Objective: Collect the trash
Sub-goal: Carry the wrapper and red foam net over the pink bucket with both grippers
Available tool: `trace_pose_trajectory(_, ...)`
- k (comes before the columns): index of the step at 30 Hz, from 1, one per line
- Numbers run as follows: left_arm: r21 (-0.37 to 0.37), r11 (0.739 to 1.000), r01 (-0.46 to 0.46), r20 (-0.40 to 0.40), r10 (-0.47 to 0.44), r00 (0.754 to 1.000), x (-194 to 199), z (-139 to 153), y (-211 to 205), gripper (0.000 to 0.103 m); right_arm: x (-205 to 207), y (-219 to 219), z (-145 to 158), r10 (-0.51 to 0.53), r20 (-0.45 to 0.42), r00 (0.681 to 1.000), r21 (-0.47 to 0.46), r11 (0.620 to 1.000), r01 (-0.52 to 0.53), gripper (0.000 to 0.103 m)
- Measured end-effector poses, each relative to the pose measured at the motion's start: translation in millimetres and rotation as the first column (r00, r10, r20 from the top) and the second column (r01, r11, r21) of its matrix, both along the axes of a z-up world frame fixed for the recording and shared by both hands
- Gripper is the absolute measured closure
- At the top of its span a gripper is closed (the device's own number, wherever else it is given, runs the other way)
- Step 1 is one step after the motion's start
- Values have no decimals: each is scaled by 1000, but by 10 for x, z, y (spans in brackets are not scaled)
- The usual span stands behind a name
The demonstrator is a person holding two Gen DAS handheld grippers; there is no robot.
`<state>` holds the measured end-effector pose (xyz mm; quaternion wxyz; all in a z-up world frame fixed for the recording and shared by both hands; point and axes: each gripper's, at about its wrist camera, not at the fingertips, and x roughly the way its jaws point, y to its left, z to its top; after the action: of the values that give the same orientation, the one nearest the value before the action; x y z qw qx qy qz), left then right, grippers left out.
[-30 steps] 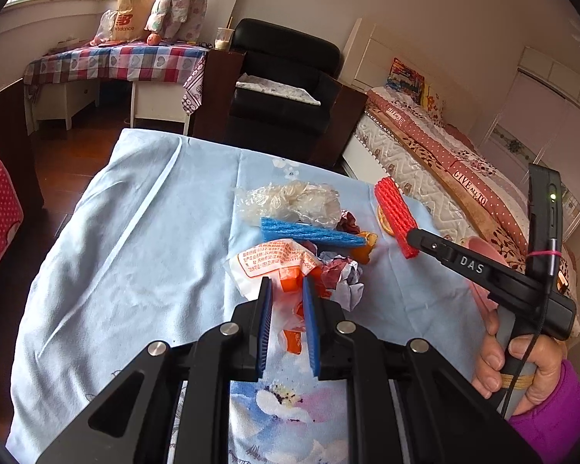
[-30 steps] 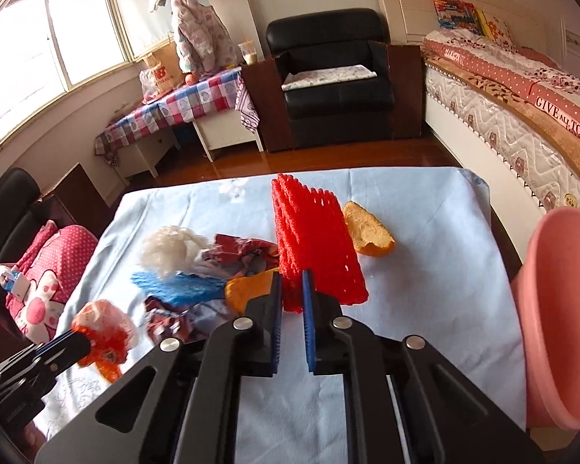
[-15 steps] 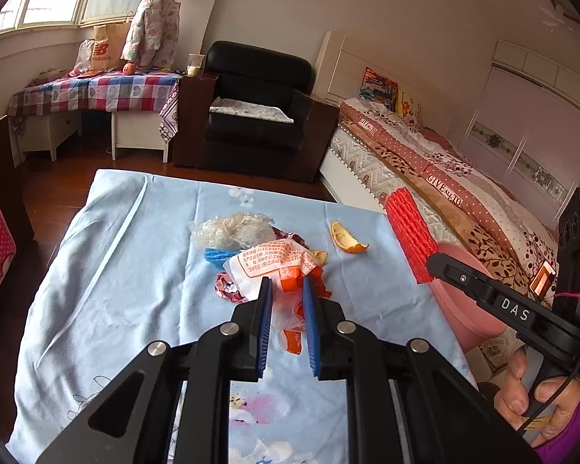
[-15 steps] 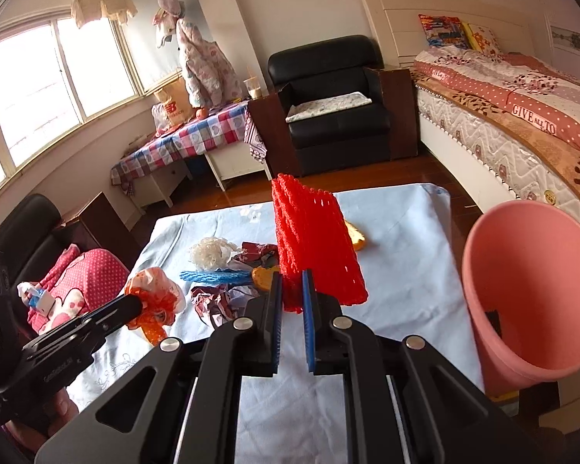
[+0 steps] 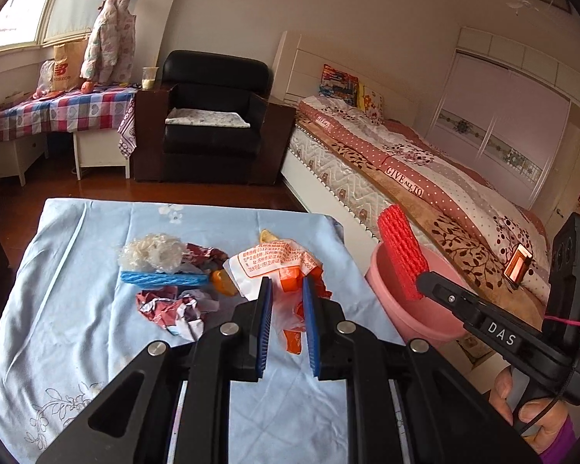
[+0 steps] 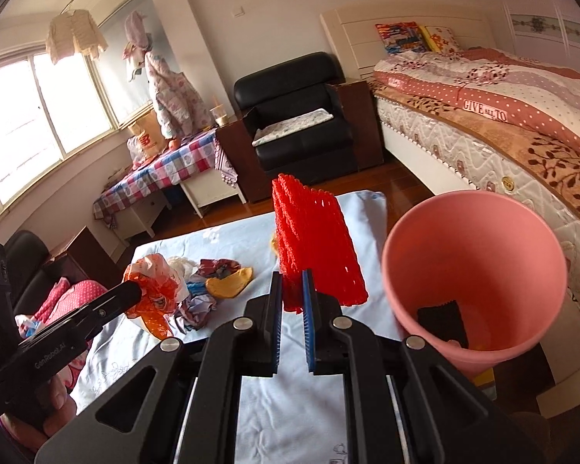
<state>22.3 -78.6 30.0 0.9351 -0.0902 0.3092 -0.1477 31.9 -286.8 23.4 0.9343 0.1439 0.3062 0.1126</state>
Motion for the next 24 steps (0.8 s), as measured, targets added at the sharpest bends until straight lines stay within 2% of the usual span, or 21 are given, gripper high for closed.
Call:
trace_pose_trajectory(13,42,989,142,45,-144,989,173,93,-899,88,-93,-732,-69,-146,12,989,46,988,145,93)
trace_pose_trajectory(24,58,969,240,5,-241,971,381,-103,-1530,88,-77,-1279,-280,-252,-29,967,76,964,254,93)
